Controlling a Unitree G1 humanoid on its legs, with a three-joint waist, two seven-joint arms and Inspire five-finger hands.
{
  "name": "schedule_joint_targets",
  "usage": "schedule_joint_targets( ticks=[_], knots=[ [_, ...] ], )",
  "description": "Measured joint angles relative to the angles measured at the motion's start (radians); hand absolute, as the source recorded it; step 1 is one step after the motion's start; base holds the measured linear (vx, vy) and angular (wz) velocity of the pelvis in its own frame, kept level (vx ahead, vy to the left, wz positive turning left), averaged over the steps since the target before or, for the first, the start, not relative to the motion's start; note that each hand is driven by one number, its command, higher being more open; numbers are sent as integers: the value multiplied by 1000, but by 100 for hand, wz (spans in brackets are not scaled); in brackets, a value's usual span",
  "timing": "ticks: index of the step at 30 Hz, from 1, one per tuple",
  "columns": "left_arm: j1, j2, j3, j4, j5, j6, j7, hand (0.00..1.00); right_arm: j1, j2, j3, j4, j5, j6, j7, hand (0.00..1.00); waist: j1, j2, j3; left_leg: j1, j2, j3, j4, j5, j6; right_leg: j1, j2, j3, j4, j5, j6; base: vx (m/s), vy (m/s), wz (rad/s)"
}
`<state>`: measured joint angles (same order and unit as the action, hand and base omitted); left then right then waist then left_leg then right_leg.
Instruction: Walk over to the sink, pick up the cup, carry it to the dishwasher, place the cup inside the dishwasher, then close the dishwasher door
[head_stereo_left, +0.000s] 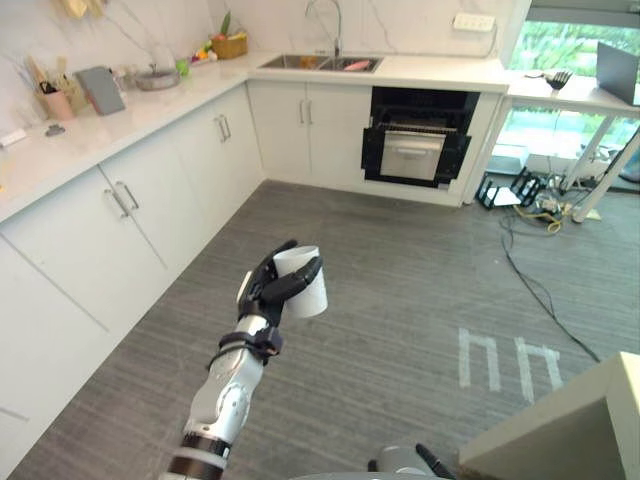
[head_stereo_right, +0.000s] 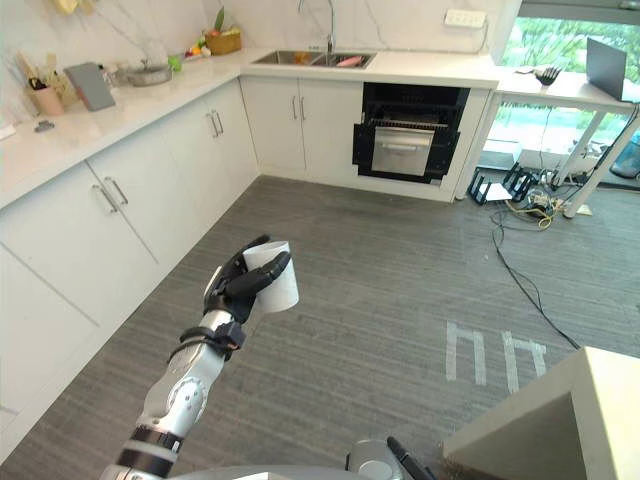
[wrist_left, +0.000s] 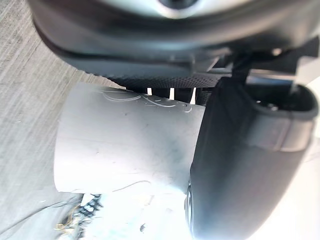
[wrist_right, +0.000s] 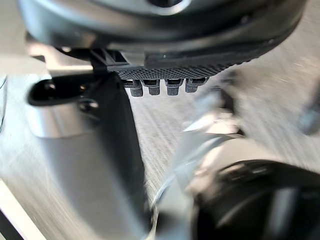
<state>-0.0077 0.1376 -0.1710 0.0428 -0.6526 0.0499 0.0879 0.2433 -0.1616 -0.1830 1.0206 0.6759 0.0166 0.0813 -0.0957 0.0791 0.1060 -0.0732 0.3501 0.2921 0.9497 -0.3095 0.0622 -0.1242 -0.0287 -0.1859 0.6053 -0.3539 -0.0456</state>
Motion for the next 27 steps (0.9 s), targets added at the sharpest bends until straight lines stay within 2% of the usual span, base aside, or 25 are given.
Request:
schedule_joint_targets(
  ticks=[1,2,3,4,7,8,9,10,11,12,13,14,15,16,17,18,19,20,21,22,23,24,25,27],
  knots=[
    [17,-7,-6,-2,-3,2,0,0,2,-8,-1,-14,0,-2,-13,100,11,3,1,-48,10,-37,80,38,6,13,4,3,-7,-9,-2,238,-118,-3],
    [37,-7,-15,-3,-16,13,-2,0,-3,-18,-9,-42,2,-22,-27,100,17,4,8,-117,-8,-63,152,41,-3,63,-4,11,-37,-15,-11,379,-101,-8],
    [39,-6,-14,-2,-16,16,-4,0,-5,-20,-12,-62,9,-37,-29,100,19,-1,13,-143,-30,-57,137,31,-13,99,-14,14,-69,-11,-9,379,-70,-14],
    [39,-1,-11,-6,-16,16,-8,0,-5,-20,-21,-93,10,-49,-29,100,28,-10,18,-156,-60,-39,82,23,-19,131,-25,24,-100,3,8,368,-40,-27],
    [40,8,17,-49,-16,14,-17,0,-26,-21,-16,-215,9,-90,-29,100,47,-22,25,-174,-169,12,-273,32,-37,206,-48,72,-203,19,26,428,37,-44],
    [40,9,23,-72,-16,9,-20,0,-40,-26,-5,-253,7,-103,-30,100,47,-26,26,-177,-225,-9,-488,91,-66,229,-57,85,-243,23,35,407,103,-37],
    [41,8,26,-85,-16,8,-21,0,-45,-27,-4,-264,7,-108,-30,100,51,-28,26,-177,-250,-32,-588,175,-74,239,-62,98,-265,26,41,512,143,-64],
    [50,5,33,-100,-15,3,-22,0,-61,-27,1,-279,7,-109,-31,100,71,-29,18,-140,-278,-64,-729,349,-95,264,-63,142,-315,41,61,378,117,-64],
    [54,4,40,-109,-15,2,-23,0,-67,-21,2,-284,8,-110,-30,100,76,-31,11,-127,-287,-61,-746,373,-56,274,-62,162,-343,46,69,396,107,-46],
    [39,1,57,-115,-14,2,-26,0,-78,2,3,-292,7,-107,-30,100,64,-43,17,-147,-287,-65,-674,334,-46,305,-68,191,-395,75,77,443,121,-16],
    [48,-6,87,-115,-11,2,-29,0,-79,17,23,-290,6,-92,-27,100,63,-60,28,-162,-264,-64,-568,272,-44,345,-63,219,-426,104,91,402,103,-13],
    [64,-7,103,-115,-11,1,-30,0,-77,20,37,-289,5,-83,-27,100,63,-63,29,-163,-251,-63,-512,245,-44,363,-58,231,-428,120,87,438,126,-45],
    [93,-4,130,-114,-12,1,-39,0,-78,33,43,-291,-2,-70,-27,100,62,-68,34,-196,-231,-53,-379,207,-54,394,-55,248,-411,146,85,267,100,-52],
    [118,-12,145,-114,-12,0,-52,0,-58,30,41,-289,-3,-65,-29,100,56,-59,16,-162,-244,-71,-473,190,-66,390,-60,249,-361,146,86,240,120,-53],
    [130,-20,147,-118,-12,-3,-54,0,-45,20,40,-288,-5,-59,-30,100,56,-45,10,-141,-245,-84,-533,202,-50,378,-54,250,-312,138,97,206,133,-44],
    [144,-18,154,-117,-11,-6,-62,0,-34,31,34,-273,-12,-40,-38,100,54,-73,4,-74,-283,-57,-557,173,-44,354,-94,257,-170,116,125,264,127,-31],
    [148,-18,154,-120,-11,-6,-68,0,-7,38,33,-265,-16,-28,-40,100,52,-97,-5,-24,-324,-37,-588,158,-33,289,-137,257,1,140,180,288,107,-25],
    [148,-18,154,-124,-9,-6,-70,0,1,41,33,-260,-21,-24,-41,100,49,-106,-6,-1,-342,-30,-600,149,-28,256,-158,255,78,168,232,320,100,-17],
    [148,-17,155,-138,12,-12,-73,0,6,49,31,-234,-32,-22,-42,100,46,-114,-2,39,-370,-18,-612,133,-11,195,-204,234,218,260,311,323,119,-23],
    [148,-16,152,-156,38,-12,-73,0,7,57,30,-203,-32,-21,-42,100,44,-117,0,87,-389,-7,-635,116,2,150,-253,197,317,382,294,394,139,-21],
    [148,-18,151,-165,51,-12,-73,0,9,60,30,-194,-33,-21,-41,100,41,-114,1,112,-395,-7,-651,109,9,132,-276,172,360,440,280,332,104,-14],
    [146,-19,146,-178,62,-19,-72,0,11,68,31,-192,-33,-22,-38,100,28,-110,4,144,-399,-10,-664,93,23,92,-298,142,444,405,238,389,61,-4],
    [139,-15,143,-189,67,-33,-68,0,12,89,32,-204,-33,-41,-34,100,17,-102,10,199,-400,-27,-709,91,18,13,-281,115,538,294,171,305,14,6],
    [120,-9,123,-189,67,-40,-65,0,27,114,36,-261,-33,-66,-33,100,-12,-97,12,248,-391,-66,-765,81,22,-82,-221,87,510,188,145,275,-39,37]
  ],
)
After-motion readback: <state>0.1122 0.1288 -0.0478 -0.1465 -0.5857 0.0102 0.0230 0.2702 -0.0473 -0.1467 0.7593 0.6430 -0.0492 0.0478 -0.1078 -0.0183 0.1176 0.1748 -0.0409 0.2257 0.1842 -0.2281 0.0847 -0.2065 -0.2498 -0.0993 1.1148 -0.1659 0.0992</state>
